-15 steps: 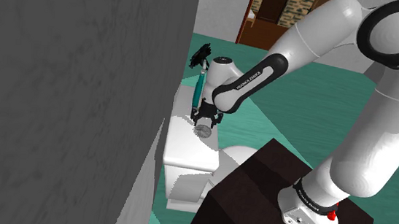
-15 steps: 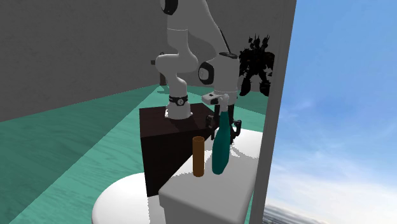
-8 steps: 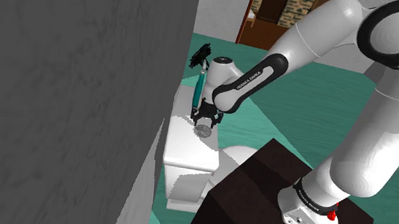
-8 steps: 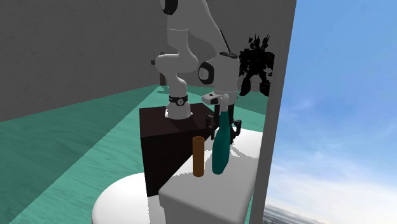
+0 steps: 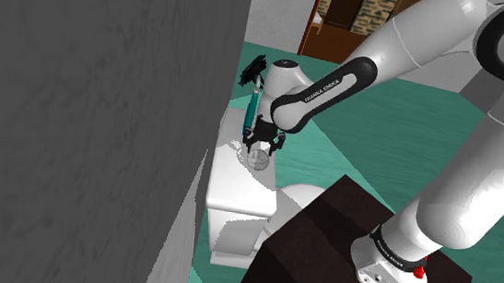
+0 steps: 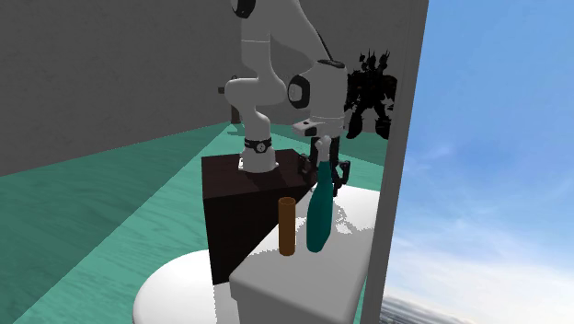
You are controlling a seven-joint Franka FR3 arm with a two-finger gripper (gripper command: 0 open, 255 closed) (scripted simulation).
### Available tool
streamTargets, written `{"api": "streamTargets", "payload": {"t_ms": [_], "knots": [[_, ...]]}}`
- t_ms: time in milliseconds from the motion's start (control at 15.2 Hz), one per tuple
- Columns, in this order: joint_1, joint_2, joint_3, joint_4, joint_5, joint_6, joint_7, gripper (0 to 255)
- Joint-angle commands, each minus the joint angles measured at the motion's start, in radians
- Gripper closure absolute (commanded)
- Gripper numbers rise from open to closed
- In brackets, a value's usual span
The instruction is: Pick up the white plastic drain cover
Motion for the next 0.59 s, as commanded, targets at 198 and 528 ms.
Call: {"api": "streamTargets", "payload": {"t_ms": [198,528], "knots": [[-0.004,-0.059,0.007,0.008,0.026,-0.065,-0.02,255],[-0.005,-0.095,0.009,0.015,0.04,-0.108,-0.031,255]]}}
